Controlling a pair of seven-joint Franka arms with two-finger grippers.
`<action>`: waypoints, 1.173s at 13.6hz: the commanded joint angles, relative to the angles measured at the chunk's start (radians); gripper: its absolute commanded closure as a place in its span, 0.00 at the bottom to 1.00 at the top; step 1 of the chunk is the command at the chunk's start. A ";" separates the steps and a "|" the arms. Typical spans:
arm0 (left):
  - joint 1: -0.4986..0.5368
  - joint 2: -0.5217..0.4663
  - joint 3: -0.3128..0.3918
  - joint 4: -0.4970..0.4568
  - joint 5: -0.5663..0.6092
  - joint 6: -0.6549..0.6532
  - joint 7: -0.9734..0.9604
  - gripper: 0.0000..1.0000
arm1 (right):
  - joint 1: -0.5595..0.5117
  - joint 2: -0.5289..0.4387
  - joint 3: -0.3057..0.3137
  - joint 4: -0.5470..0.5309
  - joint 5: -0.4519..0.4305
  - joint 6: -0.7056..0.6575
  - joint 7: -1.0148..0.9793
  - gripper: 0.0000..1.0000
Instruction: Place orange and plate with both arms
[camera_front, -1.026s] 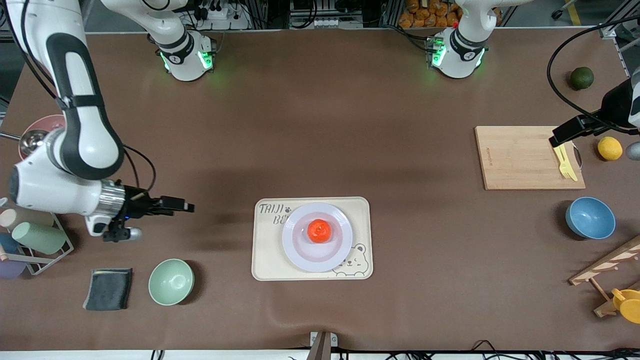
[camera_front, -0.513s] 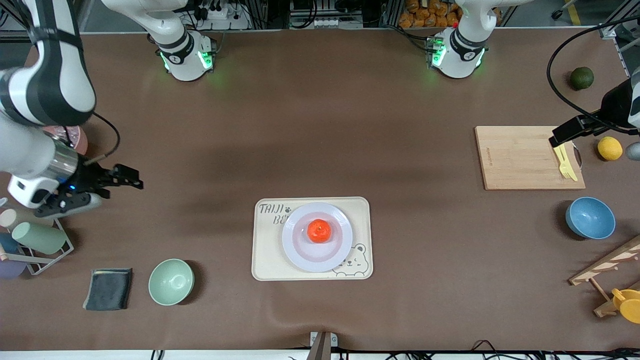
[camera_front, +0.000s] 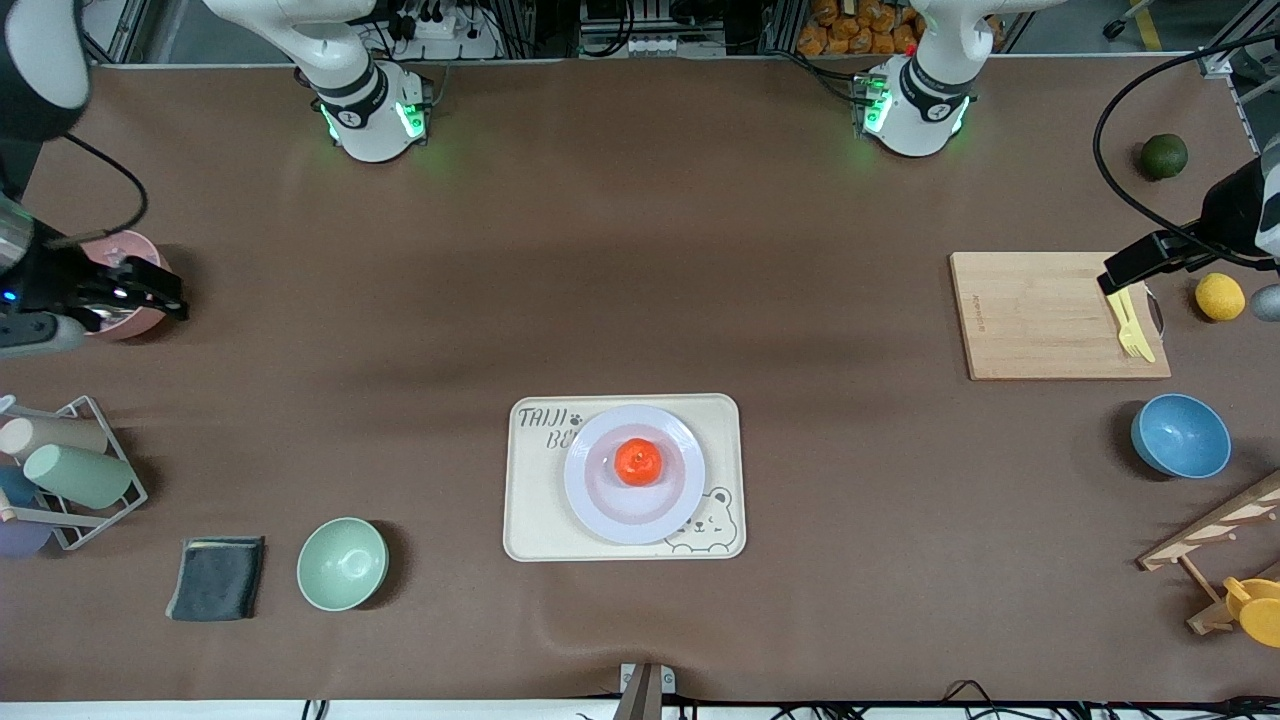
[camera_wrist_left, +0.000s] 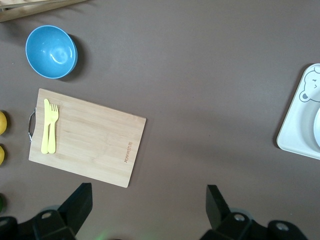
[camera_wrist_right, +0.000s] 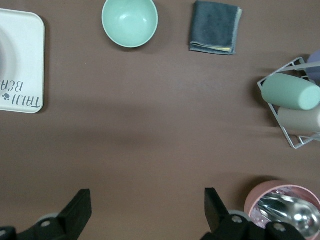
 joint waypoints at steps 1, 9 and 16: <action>0.007 -0.014 0.001 -0.006 -0.018 -0.009 0.025 0.00 | -0.029 -0.045 0.015 0.020 -0.023 -0.052 0.104 0.00; 0.009 -0.023 0.002 -0.002 -0.019 -0.011 0.042 0.00 | -0.077 -0.067 0.033 0.063 -0.008 -0.133 0.180 0.00; 0.032 -0.050 -0.006 -0.008 -0.019 -0.032 0.047 0.00 | -0.084 -0.079 0.041 0.063 -0.004 -0.145 0.159 0.00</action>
